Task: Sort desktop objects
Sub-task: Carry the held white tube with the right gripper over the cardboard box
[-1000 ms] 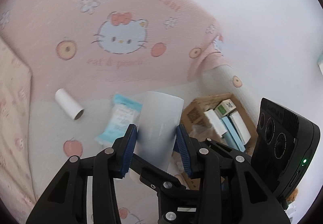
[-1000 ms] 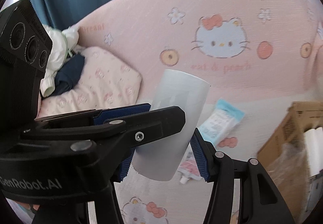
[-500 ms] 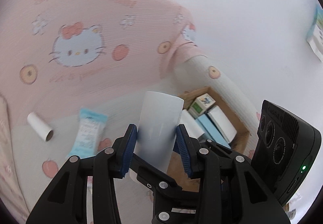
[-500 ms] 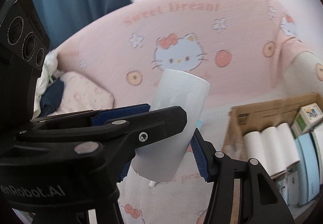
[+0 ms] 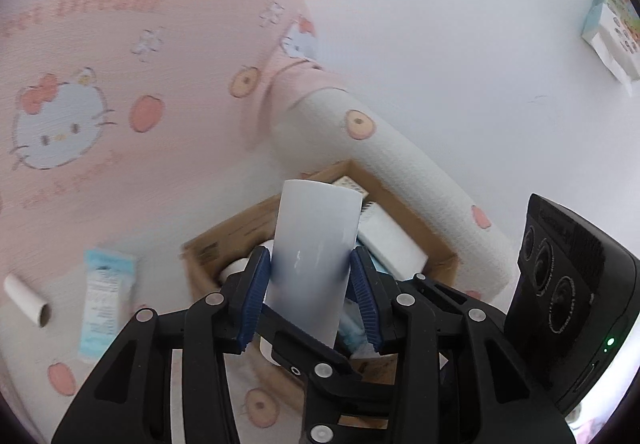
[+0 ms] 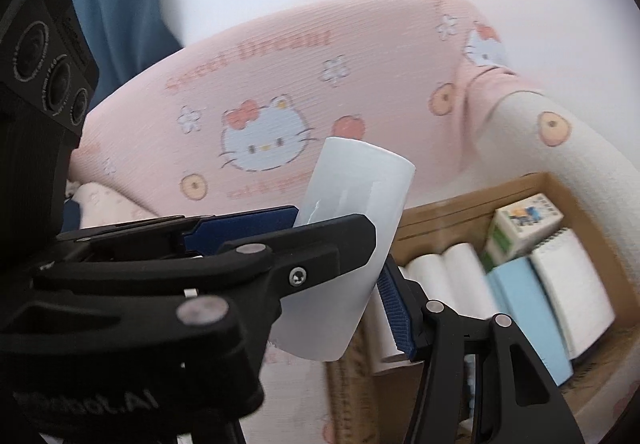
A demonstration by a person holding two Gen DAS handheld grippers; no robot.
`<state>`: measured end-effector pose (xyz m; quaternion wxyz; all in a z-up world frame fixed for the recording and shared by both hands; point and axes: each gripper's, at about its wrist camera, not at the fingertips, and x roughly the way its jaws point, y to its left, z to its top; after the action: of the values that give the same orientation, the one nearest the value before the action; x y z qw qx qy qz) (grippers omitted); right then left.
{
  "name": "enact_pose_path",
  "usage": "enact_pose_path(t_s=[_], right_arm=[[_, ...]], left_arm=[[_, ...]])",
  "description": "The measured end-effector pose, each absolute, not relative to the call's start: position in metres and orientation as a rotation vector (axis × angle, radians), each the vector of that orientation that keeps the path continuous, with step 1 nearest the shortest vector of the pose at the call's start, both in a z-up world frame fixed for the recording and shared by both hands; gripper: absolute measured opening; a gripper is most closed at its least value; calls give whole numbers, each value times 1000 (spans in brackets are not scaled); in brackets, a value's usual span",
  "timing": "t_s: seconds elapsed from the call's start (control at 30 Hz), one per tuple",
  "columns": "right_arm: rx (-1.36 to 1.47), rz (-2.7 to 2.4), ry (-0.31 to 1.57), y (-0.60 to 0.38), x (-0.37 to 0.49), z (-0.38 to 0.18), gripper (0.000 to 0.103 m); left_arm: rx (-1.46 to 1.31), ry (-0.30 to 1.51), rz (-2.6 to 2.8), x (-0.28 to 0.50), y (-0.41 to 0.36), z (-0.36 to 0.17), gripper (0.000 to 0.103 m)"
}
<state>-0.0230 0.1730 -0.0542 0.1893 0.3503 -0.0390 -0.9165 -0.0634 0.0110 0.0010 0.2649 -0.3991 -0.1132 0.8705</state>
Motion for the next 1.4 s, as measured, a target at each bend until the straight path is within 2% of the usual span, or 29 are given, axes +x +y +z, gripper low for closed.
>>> enact_pose_path(t_s=[0.2, 0.4, 0.57, 0.7, 0.93, 1.27, 1.4], right_arm=[[1057, -2578, -50, 195, -34, -58, 52], [1141, -2518, -29, 211, -49, -76, 52], [1174, -2496, -94, 225, -61, -82, 52], [1193, -2450, -215, 243, -74, -82, 52], [1283, -2387, -218, 255, -97, -92, 52], [1483, -2298, 16, 241, -124, -113, 46], [1524, -2270, 126, 231, -134, -120, 45]], left_arm=[[-1157, -386, 2260, -84, 29, -15, 45], [-1213, -365, 2248, -95, 47, -32, 45], [-1263, -445, 2200, -113, 49, -40, 45], [-1273, -476, 2178, -124, 53, -43, 45], [-1380, -531, 2109, -149, 61, -61, 45], [-1523, -768, 1950, -169, 46, -108, 45], [-1546, -778, 1957, -175, 43, -114, 45]])
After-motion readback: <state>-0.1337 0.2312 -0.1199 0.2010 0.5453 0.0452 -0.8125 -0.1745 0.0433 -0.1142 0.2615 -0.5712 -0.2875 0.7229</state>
